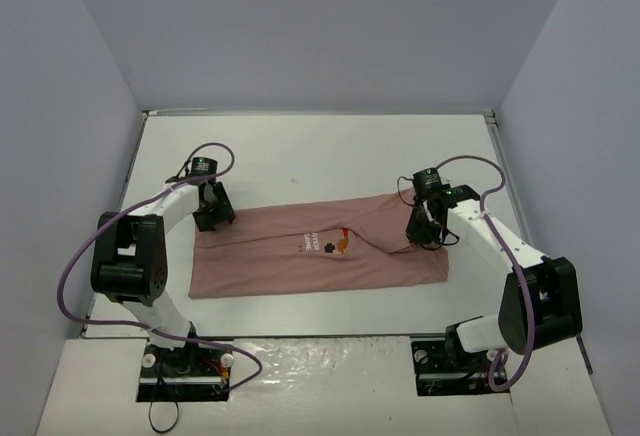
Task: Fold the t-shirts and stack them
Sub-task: Fold the other side of the tshirt into a rectangle
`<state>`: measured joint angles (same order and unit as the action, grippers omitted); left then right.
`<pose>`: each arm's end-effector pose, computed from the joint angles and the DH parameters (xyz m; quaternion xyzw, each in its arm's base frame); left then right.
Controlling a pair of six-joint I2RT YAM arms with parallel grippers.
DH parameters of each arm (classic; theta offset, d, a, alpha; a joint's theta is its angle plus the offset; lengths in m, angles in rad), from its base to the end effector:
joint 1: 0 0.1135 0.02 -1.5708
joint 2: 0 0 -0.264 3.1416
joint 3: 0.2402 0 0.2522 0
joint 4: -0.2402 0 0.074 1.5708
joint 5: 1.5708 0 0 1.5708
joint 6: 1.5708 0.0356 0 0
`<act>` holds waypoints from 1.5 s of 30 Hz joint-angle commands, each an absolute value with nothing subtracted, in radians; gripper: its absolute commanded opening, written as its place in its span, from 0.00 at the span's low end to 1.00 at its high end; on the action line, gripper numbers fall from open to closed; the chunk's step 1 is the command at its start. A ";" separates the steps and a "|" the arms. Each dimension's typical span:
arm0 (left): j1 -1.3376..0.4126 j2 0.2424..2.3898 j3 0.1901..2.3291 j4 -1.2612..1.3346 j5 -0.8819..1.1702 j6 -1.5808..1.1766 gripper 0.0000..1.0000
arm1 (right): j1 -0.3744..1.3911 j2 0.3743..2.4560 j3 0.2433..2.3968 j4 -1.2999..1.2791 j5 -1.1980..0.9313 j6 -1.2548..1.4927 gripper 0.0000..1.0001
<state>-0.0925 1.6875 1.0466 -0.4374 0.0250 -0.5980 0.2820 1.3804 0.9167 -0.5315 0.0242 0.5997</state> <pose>0.3333 -0.0318 0.1808 -0.2395 0.9397 -0.0939 0.2253 0.2650 0.0759 0.2249 0.1551 0.9462 0.1106 0.2616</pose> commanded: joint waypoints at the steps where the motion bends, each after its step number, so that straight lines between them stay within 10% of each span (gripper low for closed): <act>1: -0.090 1.673 1.100 -0.417 0.008 -0.600 0.45 | 0.320 1.348 0.892 -0.540 0.072 0.647 0.00; 7: -0.089 1.678 1.108 -0.420 0.011 -0.595 0.45 | 0.338 1.377 0.852 -0.531 0.105 0.647 0.06; 13: -0.089 1.675 1.124 -0.434 0.022 -0.578 0.45 | 0.351 1.373 0.971 -0.534 0.187 0.548 0.40; 45: -0.089 1.277 0.973 -0.535 0.052 -0.446 0.45 | 0.692 1.712 1.092 -0.388 0.256 0.216 0.44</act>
